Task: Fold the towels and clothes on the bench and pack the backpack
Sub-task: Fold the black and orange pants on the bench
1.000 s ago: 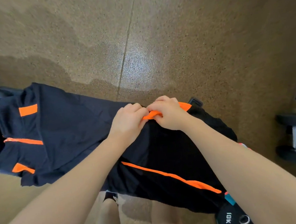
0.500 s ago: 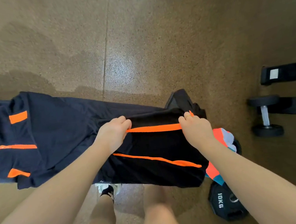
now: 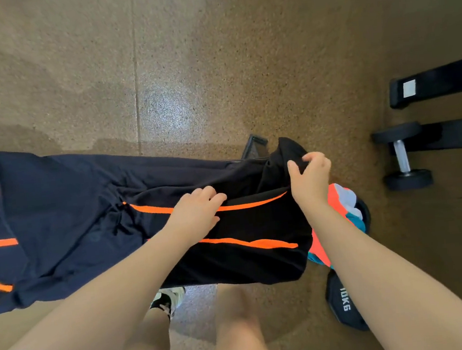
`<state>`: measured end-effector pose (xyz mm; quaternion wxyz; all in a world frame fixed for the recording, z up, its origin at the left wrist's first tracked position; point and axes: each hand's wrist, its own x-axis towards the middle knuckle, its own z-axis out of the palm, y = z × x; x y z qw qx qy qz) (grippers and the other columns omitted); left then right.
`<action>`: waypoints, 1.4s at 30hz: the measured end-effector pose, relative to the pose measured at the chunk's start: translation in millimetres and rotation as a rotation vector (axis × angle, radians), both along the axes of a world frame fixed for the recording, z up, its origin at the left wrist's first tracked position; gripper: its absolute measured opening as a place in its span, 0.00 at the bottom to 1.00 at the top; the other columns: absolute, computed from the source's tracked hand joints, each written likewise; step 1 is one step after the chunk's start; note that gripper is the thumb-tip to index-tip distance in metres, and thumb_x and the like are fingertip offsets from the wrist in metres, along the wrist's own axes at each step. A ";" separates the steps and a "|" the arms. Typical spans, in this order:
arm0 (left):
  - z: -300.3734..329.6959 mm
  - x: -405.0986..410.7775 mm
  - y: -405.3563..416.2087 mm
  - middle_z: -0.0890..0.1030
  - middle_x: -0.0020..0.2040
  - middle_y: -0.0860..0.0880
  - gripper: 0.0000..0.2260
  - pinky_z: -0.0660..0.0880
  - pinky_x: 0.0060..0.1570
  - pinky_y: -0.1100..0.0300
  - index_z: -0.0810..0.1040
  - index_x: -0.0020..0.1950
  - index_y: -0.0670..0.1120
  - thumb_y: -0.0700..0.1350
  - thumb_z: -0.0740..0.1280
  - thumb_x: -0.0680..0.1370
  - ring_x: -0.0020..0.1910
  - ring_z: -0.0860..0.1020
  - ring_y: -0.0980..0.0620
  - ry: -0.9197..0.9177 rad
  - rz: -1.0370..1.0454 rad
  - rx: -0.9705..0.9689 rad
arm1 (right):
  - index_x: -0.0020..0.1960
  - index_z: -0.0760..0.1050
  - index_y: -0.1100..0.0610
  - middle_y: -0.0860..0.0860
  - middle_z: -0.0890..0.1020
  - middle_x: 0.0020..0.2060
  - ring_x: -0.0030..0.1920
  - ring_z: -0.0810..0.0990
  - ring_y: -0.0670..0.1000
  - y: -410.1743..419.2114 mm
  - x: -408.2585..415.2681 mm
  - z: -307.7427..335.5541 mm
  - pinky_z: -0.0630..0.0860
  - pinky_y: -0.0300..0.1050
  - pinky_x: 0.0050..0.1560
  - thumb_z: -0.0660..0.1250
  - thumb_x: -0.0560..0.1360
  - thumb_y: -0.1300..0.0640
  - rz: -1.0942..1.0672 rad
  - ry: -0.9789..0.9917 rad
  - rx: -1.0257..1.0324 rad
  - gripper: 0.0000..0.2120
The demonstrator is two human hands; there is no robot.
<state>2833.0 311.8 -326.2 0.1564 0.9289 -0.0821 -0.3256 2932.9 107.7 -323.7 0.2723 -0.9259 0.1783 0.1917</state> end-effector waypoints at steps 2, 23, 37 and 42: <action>-2.8 9.4 -16.9 0.68 0.65 0.48 0.21 0.68 0.57 0.54 0.61 0.71 0.49 0.48 0.60 0.79 0.62 0.69 0.47 0.006 -0.035 -0.012 | 0.68 0.63 0.61 0.57 0.73 0.61 0.62 0.72 0.56 -2.5 14.9 -6.9 0.67 0.46 0.60 0.65 0.76 0.53 -0.249 0.108 0.182 0.25; 6.5 50.2 -47.6 0.79 0.47 0.43 0.15 0.76 0.33 0.52 0.80 0.49 0.42 0.48 0.56 0.76 0.40 0.78 0.39 -0.260 -0.051 -0.079 | 0.44 0.76 0.63 0.55 0.76 0.37 0.39 0.74 0.52 -72.1 -39.2 -4.8 0.70 0.44 0.40 0.60 0.78 0.52 -0.566 0.399 0.517 0.14; -1.0 87.5 -27.0 0.80 0.46 0.36 0.09 0.71 0.46 0.47 0.73 0.54 0.39 0.44 0.59 0.80 0.47 0.76 0.35 -0.227 0.343 -0.032 | 0.45 0.73 0.55 0.53 0.77 0.40 0.41 0.75 0.50 -89.5 23.6 -29.9 0.73 0.46 0.44 0.60 0.79 0.58 -0.714 0.160 0.819 0.06; -17.6 78.6 -34.3 0.73 0.61 0.33 0.19 0.68 0.60 0.40 0.71 0.60 0.36 0.47 0.58 0.75 0.60 0.71 0.32 -0.420 0.207 0.039 | 0.69 0.64 0.61 0.56 0.73 0.61 0.63 0.71 0.55 -80.6 23.3 -44.7 0.67 0.50 0.65 0.59 0.79 0.55 -0.466 0.099 0.205 0.21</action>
